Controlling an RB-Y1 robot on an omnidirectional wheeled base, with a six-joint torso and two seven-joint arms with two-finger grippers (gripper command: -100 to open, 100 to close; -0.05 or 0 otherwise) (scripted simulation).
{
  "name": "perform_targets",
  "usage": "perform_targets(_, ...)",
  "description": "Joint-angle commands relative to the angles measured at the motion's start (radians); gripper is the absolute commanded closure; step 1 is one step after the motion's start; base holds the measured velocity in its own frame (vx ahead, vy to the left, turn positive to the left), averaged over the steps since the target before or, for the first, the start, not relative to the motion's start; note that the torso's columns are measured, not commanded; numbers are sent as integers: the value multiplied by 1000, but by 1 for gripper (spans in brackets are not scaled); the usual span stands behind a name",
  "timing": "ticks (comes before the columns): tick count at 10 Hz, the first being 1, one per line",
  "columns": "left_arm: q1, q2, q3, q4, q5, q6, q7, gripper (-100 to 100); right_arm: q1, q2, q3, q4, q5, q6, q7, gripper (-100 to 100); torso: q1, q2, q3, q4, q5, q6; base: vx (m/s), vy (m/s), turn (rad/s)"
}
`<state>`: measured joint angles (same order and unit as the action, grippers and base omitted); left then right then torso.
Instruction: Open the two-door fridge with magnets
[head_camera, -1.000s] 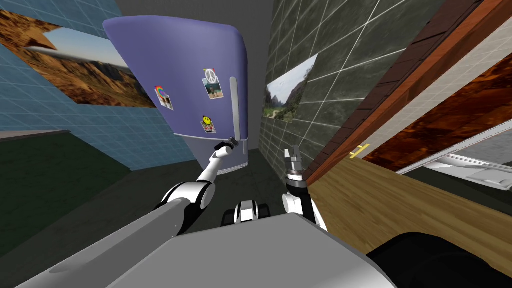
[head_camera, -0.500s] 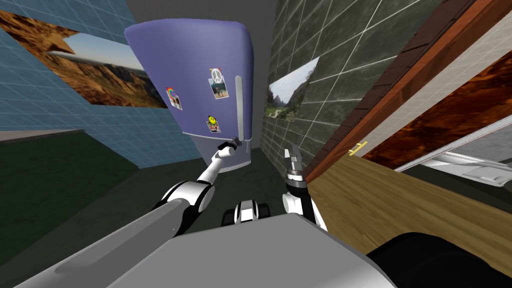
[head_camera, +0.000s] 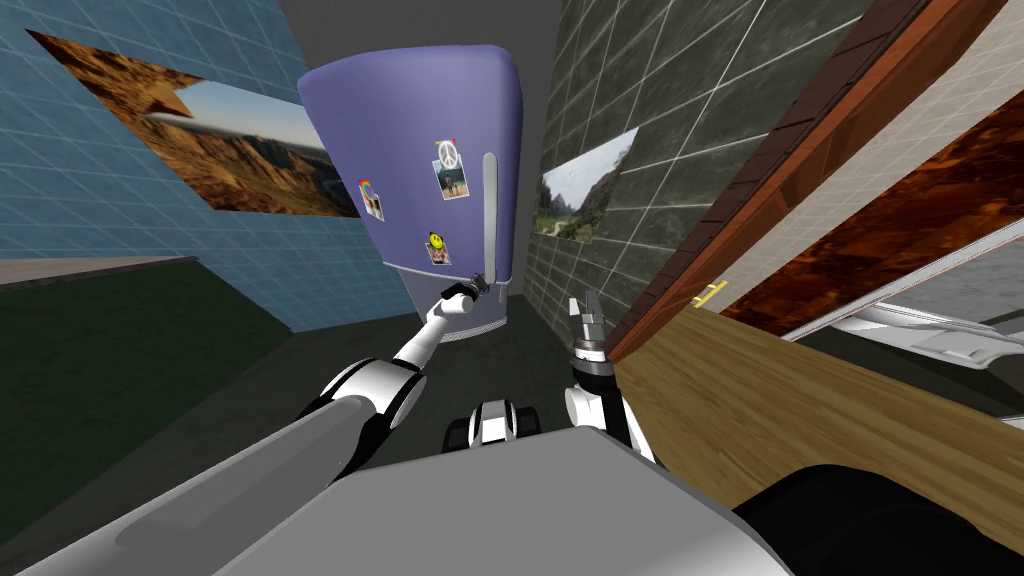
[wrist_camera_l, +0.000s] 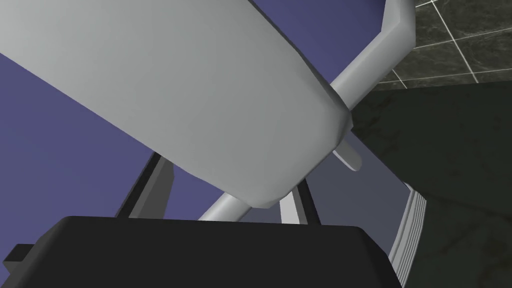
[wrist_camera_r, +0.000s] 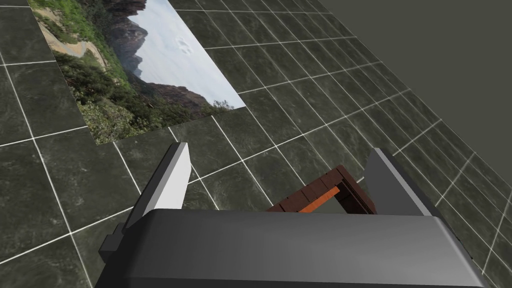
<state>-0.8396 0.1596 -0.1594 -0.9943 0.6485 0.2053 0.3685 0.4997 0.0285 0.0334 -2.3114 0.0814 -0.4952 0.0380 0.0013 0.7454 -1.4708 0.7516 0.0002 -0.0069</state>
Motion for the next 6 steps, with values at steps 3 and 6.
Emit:
perform_targets(3, 7, 41, -119, -78, 21, -8, 91, 100, 0, 0, 0, 0, 0, 0, 0, 0, 10, 11, 7, 2, 3, 1, -121, 153, 7)
perform_targets(6, 15, 73, -230, -124, 49, -13, 172, 100, 0, 0, 0, 0, 0, 0, 0, 0, 3, 4, 2, 0, 1, 3, -126, 220, 11)
